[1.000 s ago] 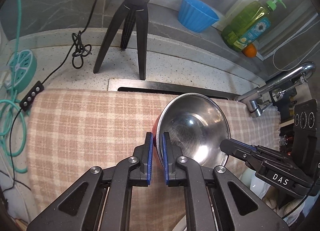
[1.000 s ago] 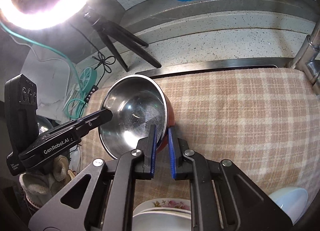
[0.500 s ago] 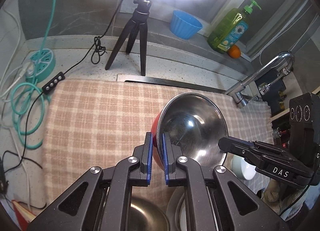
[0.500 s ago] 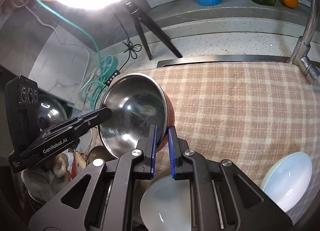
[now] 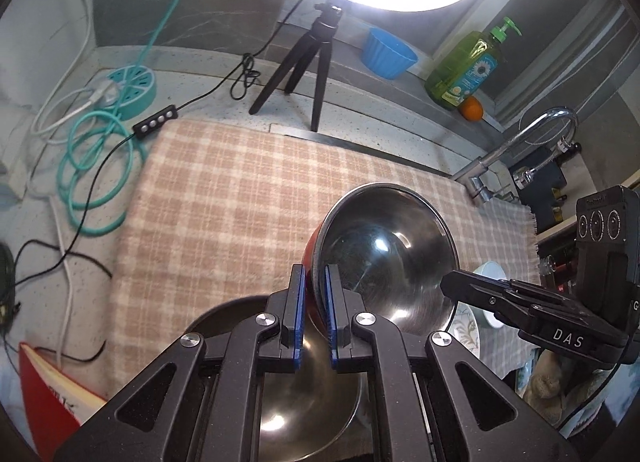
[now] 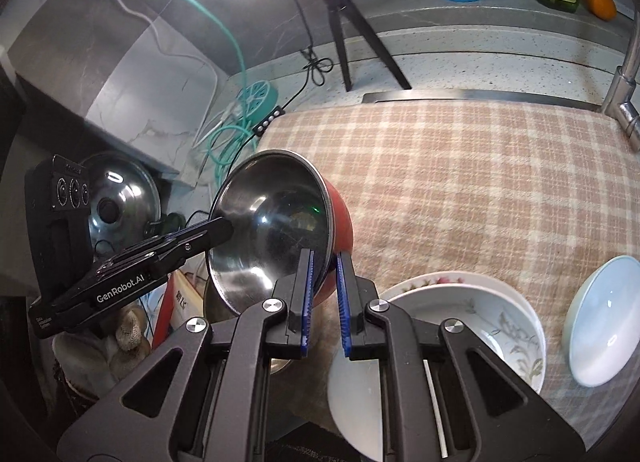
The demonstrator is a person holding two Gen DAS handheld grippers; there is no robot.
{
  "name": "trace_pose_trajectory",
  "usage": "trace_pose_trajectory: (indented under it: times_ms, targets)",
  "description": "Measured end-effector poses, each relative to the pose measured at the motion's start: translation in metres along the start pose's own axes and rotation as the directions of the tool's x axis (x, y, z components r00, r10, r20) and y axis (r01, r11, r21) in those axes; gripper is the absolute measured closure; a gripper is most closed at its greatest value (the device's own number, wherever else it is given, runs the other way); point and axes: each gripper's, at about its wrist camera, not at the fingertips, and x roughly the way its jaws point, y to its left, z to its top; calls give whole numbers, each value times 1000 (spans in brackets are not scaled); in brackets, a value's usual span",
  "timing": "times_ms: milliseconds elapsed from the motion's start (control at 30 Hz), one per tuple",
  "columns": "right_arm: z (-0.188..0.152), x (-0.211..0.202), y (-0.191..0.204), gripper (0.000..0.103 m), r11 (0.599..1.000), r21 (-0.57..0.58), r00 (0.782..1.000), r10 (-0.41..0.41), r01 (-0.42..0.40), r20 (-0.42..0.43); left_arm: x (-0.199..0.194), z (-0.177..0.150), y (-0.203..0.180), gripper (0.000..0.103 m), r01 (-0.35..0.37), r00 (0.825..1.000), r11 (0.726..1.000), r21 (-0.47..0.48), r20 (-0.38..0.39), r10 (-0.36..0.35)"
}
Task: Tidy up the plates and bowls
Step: 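Lower the red-bottomed bowl into the large steel bowl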
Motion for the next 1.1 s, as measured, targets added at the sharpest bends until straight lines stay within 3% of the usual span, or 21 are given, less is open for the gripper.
trace_pose_trajectory:
  times_ms: [433,733,1100]
  targets:
    - [-39,29,33,92,998,-49,995,38,-42,-89,-20,-42,41,96,-42,999,997,-60,-32,40]
    - [-54,55,36,92,998,-63,989,4,-14,-146,-11,-63,55,96,-72,995,994,-81,-74,66]
    - [-55,76,38,92,995,-94,983,-55,40,-173,2,-67,57,96,-125,988,991,-37,-92,121]
